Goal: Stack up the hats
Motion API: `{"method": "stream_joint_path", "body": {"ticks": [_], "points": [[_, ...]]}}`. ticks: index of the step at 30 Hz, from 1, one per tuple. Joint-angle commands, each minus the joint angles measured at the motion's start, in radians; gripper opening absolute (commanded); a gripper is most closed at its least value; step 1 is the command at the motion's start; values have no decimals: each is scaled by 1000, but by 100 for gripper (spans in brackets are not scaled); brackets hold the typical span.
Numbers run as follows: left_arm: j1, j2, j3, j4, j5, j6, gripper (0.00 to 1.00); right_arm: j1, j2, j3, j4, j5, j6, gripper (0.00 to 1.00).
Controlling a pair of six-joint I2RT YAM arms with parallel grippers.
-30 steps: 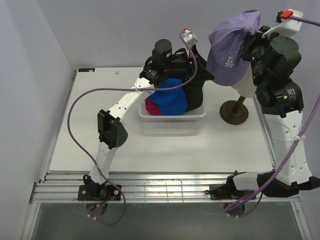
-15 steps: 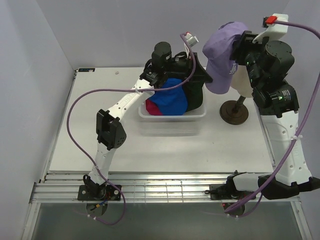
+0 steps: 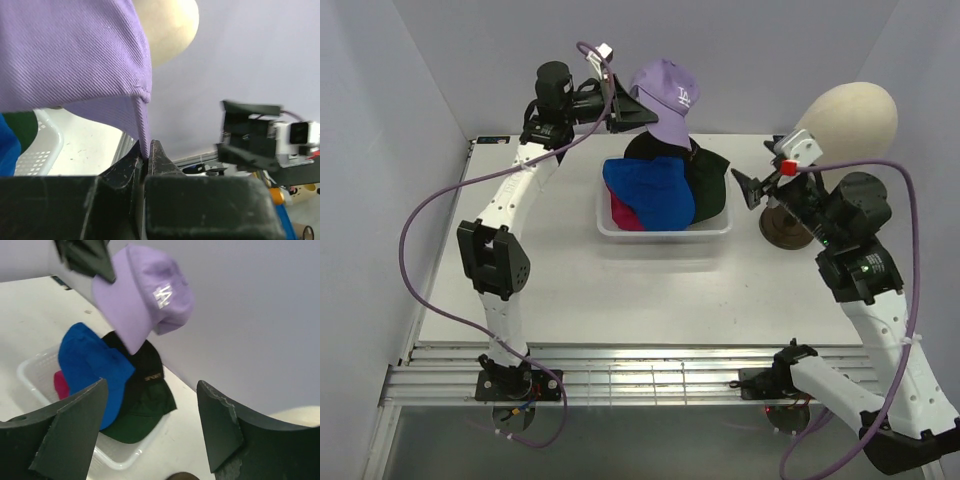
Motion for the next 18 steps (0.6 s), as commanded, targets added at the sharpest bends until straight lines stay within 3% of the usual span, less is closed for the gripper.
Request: {"method": "stream_joint_path", "body": {"ticks": [1,2,4,9,13,18], "points": [[-8,-124,-6,101,35,-114,0,63,-13,-198,299,-119,-78,76],[-3,-129,-11,116,44,-127,0,79,-6,-231,346,-96,-74,68],[-3,-138,-29,130,51,-153,0,117,14,-286,487,-53,-51,63],[-3,-141,-48,164,58,-202,0,186,174,-236,610,31,-3,76],[-2,-147,-51,178,67,-213,0,208,232,-237,739,142,14,76],[-3,-146,-55,202,75,-233,0,208,269,-243,801,243,29,68]]}}
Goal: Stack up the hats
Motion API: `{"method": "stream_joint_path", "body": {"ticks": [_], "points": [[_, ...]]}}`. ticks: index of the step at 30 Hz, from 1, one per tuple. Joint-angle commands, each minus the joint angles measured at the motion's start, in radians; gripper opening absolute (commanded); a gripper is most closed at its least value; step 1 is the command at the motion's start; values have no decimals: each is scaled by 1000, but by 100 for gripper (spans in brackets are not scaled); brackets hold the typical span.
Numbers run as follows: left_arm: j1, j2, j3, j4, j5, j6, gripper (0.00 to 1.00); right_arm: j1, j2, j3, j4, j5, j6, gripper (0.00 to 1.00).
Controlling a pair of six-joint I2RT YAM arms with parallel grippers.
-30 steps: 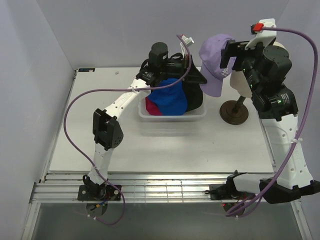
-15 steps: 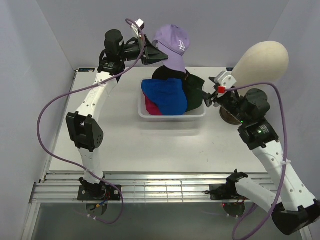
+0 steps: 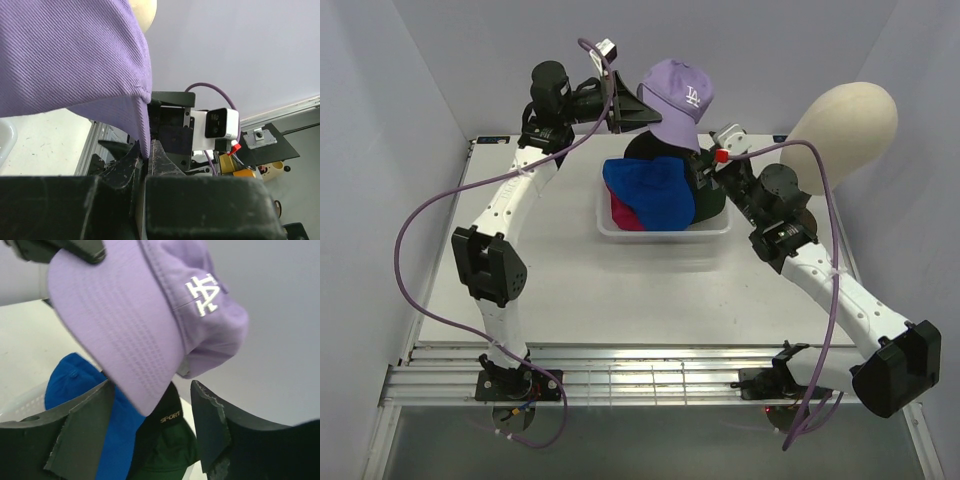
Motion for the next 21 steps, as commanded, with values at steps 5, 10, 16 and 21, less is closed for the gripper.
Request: {"method": "stream_joint_path", "body": {"ticks": [5,10,16,21], "points": [[1,-63,-1,54,22,-35,0,2,57,76,170,132,48,51],[-2,-64,-9,57,25,-36,0,2,84,126,158,103,71,28],[0,-64,-50,54,33,-35,0,2,28,182,28,166,78,8],[-2,-55,-46,39,33,-7,0,3,-8,307,-170,219,67,8]]}}
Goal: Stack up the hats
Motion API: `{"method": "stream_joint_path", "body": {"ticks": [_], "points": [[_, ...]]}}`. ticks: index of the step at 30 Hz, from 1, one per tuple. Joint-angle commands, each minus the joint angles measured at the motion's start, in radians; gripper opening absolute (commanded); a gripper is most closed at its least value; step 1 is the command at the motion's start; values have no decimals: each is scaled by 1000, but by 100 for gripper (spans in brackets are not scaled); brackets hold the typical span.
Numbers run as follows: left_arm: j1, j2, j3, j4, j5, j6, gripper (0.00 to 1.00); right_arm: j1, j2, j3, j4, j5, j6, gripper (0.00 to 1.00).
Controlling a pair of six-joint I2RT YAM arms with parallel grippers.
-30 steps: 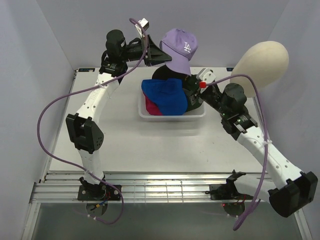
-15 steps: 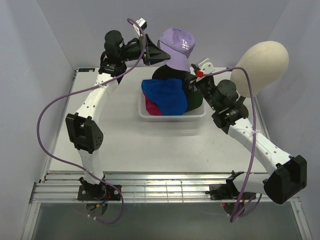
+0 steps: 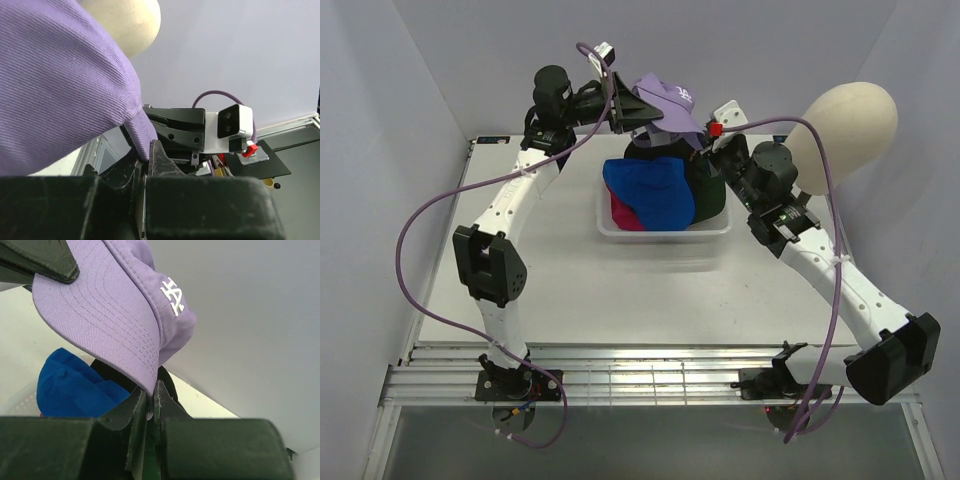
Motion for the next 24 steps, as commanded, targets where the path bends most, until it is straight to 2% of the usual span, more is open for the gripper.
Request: {"method": "stream_joint_path", "body": {"ticks": [1,3,4,7,8,10,11,13,14,17,19,20,21,22,24], "points": [[-4,-54,-1,0,84,49,0,-6,-81,155,-35,91,22,8],[-6,-55,1,6,84,49,0,-6,-84,192,-109,110,10,8],[-6,-55,1,9,84,52,6,-4,-86,205,-132,121,7,8],[-6,-60,7,-9,85,104,47,-6,-60,305,-288,193,0,8],[-3,-63,19,-35,91,159,69,-6,-40,369,-377,246,-7,8],[-1,-64,42,-94,93,197,82,-4,-33,426,-454,312,-19,8],[8,-66,55,-127,85,287,89,-4,-17,451,-486,343,-27,8],[23,-70,101,-292,62,396,93,-6,6,523,-560,438,-52,8],[28,-74,134,-340,24,517,95,-6,16,546,-574,487,-82,8],[33,-86,176,-500,-45,718,96,-6,63,655,-588,555,-133,8],[34,-93,194,-563,-96,776,96,-6,109,739,-551,656,-216,8],[33,-101,197,-580,-109,803,96,-4,121,753,-510,700,-261,8],[33,-106,197,-593,-119,843,96,-6,131,756,-449,811,-321,8],[33,-110,191,-613,-131,857,96,-6,141,752,-267,869,-487,8],[34,-118,184,-630,-139,886,96,-4,148,701,-15,988,-713,8]]}}
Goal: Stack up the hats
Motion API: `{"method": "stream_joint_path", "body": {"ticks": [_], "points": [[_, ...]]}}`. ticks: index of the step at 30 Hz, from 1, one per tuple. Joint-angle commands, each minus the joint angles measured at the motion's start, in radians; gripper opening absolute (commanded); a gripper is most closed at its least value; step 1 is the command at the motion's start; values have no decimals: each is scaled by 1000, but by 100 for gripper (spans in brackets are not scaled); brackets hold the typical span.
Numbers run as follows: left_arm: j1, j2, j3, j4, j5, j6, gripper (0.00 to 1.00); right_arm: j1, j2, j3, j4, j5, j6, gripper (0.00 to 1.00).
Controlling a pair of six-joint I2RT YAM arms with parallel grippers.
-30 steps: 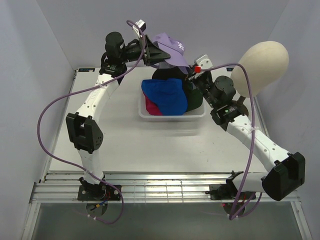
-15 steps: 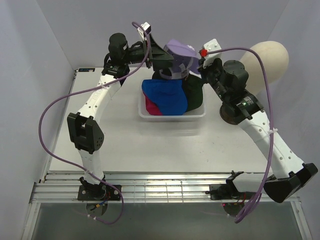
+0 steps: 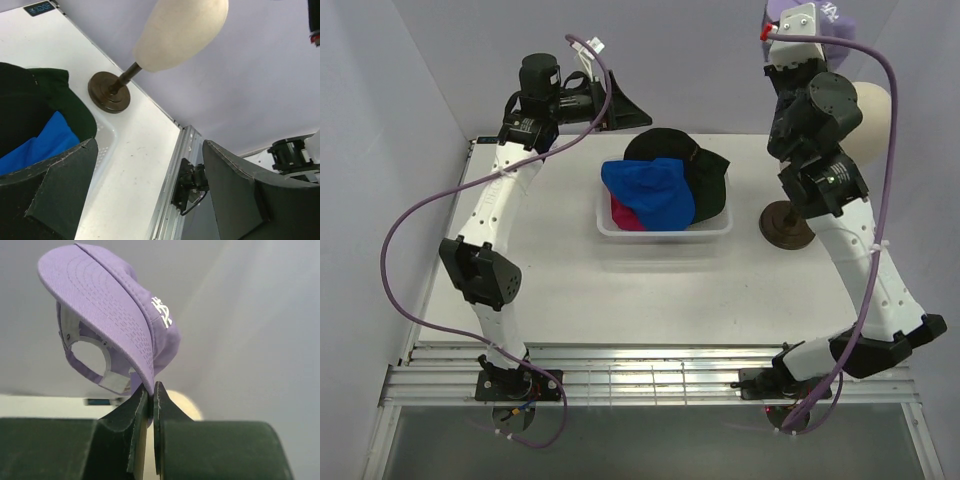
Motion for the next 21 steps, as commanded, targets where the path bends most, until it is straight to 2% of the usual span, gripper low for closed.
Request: {"method": "stream_joint_path", "body": {"ticks": [1,2,4,5,8,14,19,21], "points": [[-3,-85,7,-109,-51,153,96,2,24,-27,520,300,-490,8],[-3,-88,0,-109,-48,156,96,0,34,-33,742,319,-725,8],[-3,-89,-13,-108,-27,149,96,0,59,-31,906,346,-929,8],[-3,-88,-25,-106,-20,144,96,0,64,-37,1017,348,-1097,8],[-3,-93,-55,-82,6,116,96,-1,39,-140,1117,342,-1262,8],[-3,-108,-95,-48,30,84,96,-39,-41,-369,1051,402,-1258,8],[-2,-126,-114,-46,39,87,96,-72,-97,-511,847,455,-1111,8],[-3,-126,-117,-43,39,84,96,-72,-99,-545,815,472,-1083,8]]}}
